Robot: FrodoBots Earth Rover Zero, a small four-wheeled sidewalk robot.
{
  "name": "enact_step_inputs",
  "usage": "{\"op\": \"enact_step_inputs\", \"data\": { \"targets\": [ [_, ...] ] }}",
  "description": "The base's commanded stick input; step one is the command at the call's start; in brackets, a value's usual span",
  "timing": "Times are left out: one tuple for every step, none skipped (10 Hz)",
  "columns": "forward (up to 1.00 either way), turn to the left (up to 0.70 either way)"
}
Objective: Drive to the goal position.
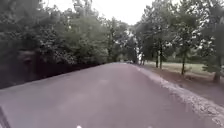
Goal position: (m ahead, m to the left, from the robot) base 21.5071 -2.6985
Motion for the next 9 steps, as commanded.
{"op": "enact_step_inputs", "data": {
  "targets": [
    [1.0, -0.14],
    [1.0, -0.14],
    [1.0, -0.14],
    [1.0, -0.14],
    [1.0, -0.14],
    [1.0, -0.14],
    [1.0, -0.13],
    [1.0, -0.09],
    [1.0, -0.06]
  ]
}}
